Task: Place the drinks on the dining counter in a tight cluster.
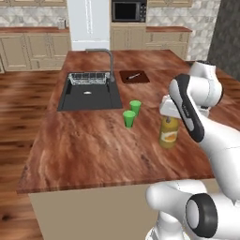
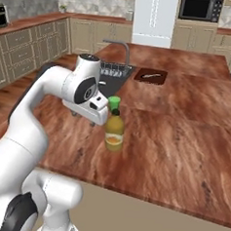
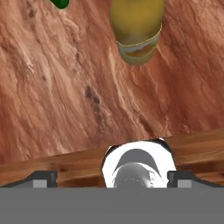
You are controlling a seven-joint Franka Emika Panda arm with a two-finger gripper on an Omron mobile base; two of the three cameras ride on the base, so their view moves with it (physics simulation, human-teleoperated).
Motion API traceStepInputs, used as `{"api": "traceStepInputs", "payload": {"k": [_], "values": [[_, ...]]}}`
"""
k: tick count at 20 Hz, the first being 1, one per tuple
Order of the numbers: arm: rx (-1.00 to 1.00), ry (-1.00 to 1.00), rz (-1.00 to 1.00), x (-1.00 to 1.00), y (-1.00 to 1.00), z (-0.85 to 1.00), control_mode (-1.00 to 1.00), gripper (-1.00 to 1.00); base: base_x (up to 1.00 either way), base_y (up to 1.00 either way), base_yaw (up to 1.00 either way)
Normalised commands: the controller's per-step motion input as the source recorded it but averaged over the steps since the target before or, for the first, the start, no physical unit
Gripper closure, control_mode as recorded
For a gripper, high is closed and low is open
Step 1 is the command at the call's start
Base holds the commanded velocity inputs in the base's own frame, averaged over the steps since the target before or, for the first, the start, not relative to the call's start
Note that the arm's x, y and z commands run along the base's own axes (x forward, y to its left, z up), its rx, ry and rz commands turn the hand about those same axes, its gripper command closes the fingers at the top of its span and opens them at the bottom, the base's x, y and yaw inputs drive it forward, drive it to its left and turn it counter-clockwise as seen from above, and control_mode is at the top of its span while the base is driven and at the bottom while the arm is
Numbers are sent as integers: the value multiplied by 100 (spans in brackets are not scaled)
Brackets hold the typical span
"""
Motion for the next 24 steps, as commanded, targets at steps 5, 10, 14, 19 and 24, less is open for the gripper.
{"api": "traceStepInputs", "payload": {"k": [5,10,14,19,24], "values": [[0,0,0,0,0,0,100,-100,-57,22,21],[0,0,0,0,0,0,100,-100,-22,31,36],[0,0,0,0,0,0,100,-100,-5,72,52],[0,0,0,0,0,0,100,-100,10,80,71],[0,0,0,0,0,0,100,-100,2,86,29]]}}
